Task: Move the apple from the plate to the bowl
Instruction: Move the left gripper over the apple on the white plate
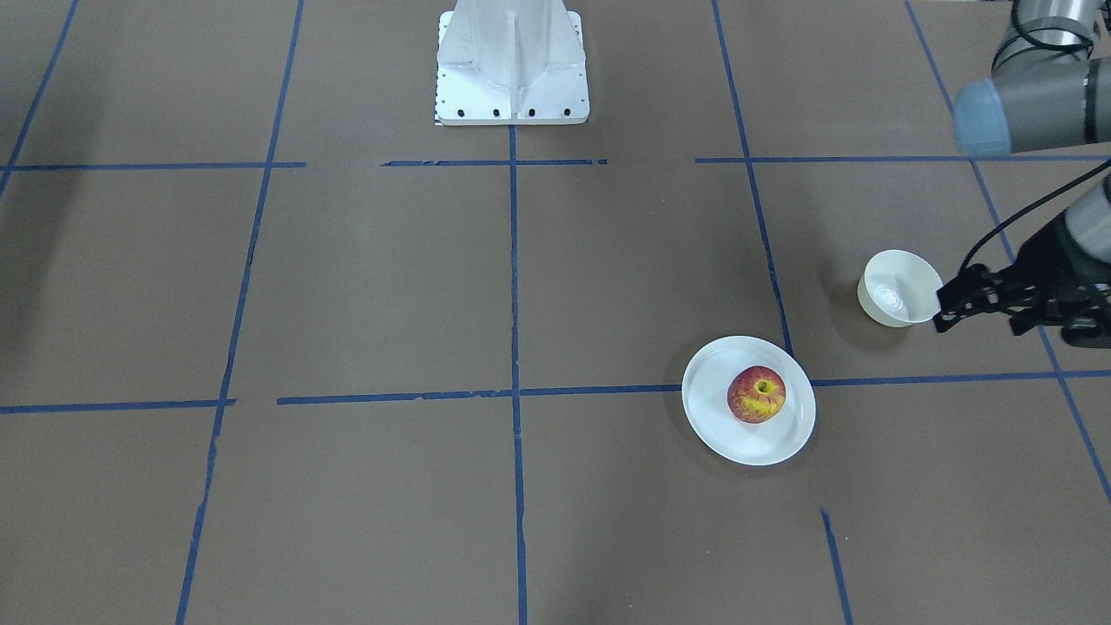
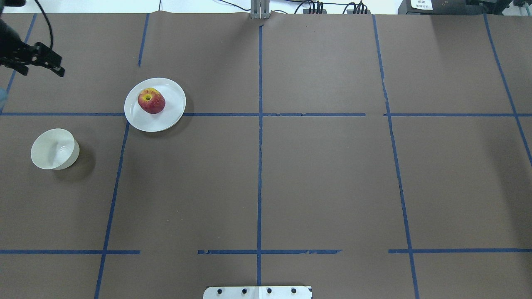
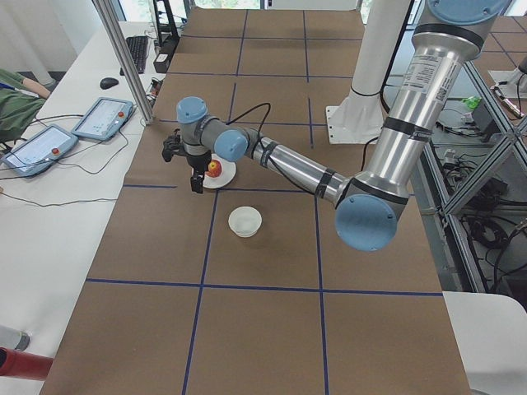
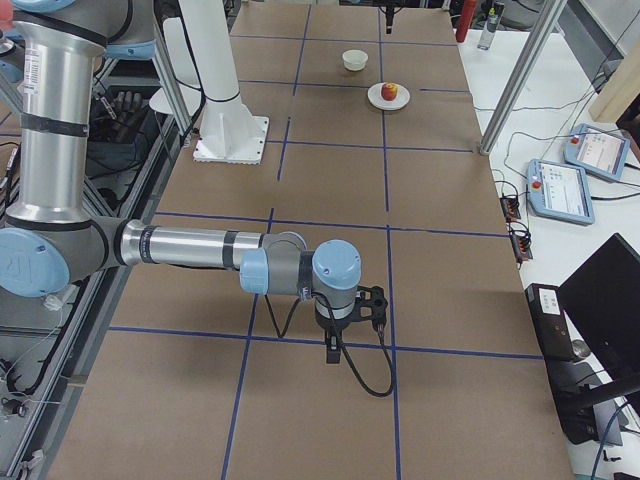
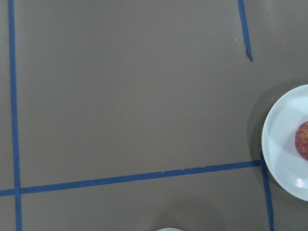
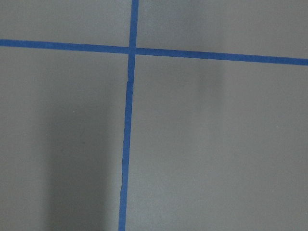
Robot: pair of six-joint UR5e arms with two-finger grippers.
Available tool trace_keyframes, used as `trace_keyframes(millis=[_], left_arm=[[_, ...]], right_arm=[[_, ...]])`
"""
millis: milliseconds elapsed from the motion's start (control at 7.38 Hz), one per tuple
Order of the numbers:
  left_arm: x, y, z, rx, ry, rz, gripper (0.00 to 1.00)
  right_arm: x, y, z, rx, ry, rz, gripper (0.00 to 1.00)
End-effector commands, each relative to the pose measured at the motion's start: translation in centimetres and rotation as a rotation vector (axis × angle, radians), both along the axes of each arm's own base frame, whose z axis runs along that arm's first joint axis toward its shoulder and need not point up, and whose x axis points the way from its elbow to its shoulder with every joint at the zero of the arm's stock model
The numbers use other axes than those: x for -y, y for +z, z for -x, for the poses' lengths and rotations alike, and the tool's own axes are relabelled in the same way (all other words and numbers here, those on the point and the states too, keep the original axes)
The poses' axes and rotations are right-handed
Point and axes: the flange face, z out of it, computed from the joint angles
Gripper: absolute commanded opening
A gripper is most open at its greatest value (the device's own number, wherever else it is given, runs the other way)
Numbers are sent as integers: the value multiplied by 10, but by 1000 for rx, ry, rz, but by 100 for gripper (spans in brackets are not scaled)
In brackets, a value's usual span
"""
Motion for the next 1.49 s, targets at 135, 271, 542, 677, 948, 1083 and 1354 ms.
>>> trace_keyframes(millis=[135, 271, 542, 677, 948, 1083, 1354], left_arm=[[19, -31, -132, -54, -134, 99, 100], [30, -28, -162, -42, -175, 127, 100], [30, -42, -192, -47, -174, 157, 100], [33, -40, -204, -33, -187, 173, 100], [29, -29, -219, -16, -189, 168, 100], [28, -22, -223, -1, -191, 170, 100], [29, -19, -222, 20, -210, 145, 100]], right_arm=[[0, 0, 0, 0, 0, 0, 100], [1, 0, 0, 0, 0, -1, 100], [1, 0, 0, 0, 0, -1, 100], [0, 0, 0, 0, 0, 0, 100], [0, 0, 0, 0, 0, 2, 100], [0, 0, 0, 0, 0, 0, 100], [0, 0, 0, 0, 0, 0, 100]])
